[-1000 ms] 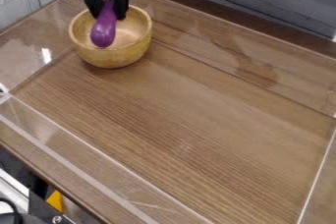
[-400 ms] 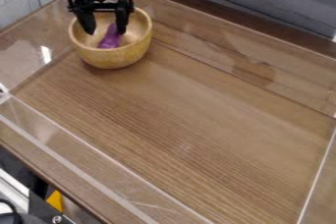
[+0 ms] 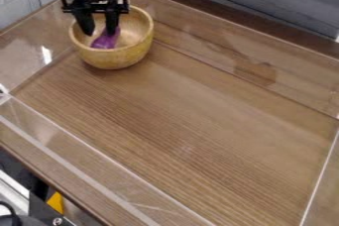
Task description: Put the purple eggplant in the brown bowl
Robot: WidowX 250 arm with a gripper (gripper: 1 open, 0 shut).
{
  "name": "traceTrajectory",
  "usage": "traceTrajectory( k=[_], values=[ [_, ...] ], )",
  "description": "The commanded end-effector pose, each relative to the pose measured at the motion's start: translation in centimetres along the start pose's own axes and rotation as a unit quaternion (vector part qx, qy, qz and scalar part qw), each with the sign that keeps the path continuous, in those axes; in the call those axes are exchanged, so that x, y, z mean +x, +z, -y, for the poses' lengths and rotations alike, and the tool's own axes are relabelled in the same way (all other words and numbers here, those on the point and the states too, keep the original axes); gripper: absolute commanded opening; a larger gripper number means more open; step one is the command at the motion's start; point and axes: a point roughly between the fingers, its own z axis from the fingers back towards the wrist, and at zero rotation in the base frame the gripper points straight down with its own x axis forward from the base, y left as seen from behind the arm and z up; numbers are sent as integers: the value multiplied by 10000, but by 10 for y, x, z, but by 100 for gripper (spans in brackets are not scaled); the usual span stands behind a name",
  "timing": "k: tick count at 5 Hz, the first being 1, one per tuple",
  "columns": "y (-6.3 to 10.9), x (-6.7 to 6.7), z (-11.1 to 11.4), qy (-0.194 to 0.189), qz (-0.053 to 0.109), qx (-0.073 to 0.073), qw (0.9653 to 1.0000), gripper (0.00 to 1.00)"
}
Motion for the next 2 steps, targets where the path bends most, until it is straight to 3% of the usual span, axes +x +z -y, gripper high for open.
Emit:
traceTrajectory(
  k=[1, 2],
  values=[
    [34, 13, 0, -351, 427, 35, 9985, 100],
    [38, 11, 6, -669, 377, 7, 9970, 100]
  ],
)
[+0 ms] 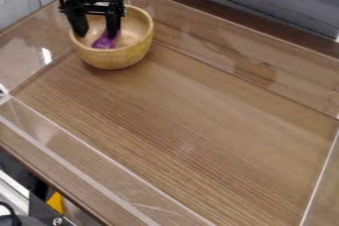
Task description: Put the purple eggplant in the brown bowl
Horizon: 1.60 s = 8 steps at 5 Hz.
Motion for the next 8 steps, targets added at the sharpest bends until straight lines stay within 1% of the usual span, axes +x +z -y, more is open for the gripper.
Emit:
traceTrajectory(
  k=[1, 2, 3, 4, 5, 6, 8],
  values=[
    [43, 14, 10, -138, 508, 106, 9986, 100],
    [48, 13, 22, -190, 471, 106, 9987, 100],
    [55, 9, 19, 164, 443, 174, 9987, 100],
    [62, 5, 16, 520, 412, 247, 9975, 100],
    [62, 12, 18, 774, 386, 314, 9958, 100],
    [61, 21, 18, 1036, 367, 386, 9932, 100],
    [57, 13, 6, 994, 349, 486, 9933, 100]
  ],
)
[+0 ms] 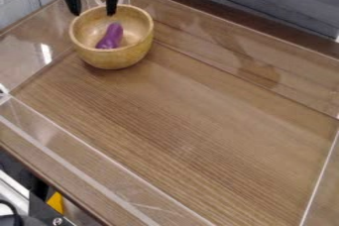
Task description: Put the purple eggplant in the brown bowl
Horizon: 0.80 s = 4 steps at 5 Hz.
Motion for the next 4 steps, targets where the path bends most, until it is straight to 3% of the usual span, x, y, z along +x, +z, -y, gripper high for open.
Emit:
traceTrajectory(
  k=[1, 2, 4],
  values=[
    [23, 10, -7, 250, 318, 60, 9992, 100],
    [23, 14, -10, 452, 287, 123, 9985, 100],
    [7, 19, -17, 78, 292, 164, 9994, 100]
  ],
)
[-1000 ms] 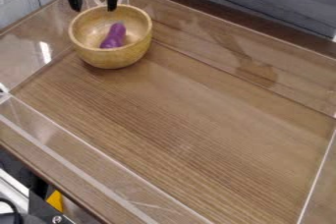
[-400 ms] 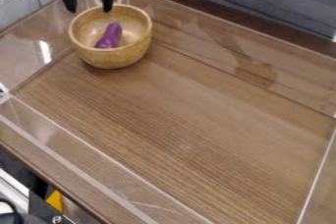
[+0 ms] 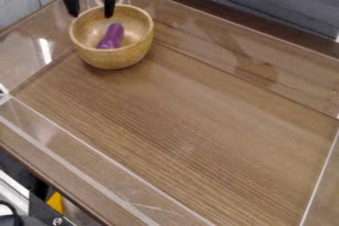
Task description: Put the purple eggplant in the brown bowl
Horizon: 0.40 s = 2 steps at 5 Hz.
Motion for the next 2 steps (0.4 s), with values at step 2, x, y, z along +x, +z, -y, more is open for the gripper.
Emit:
traceTrajectory(
  k=[2],
  values=[
    [5, 6, -1, -85, 249, 53, 9996, 100]
  ],
)
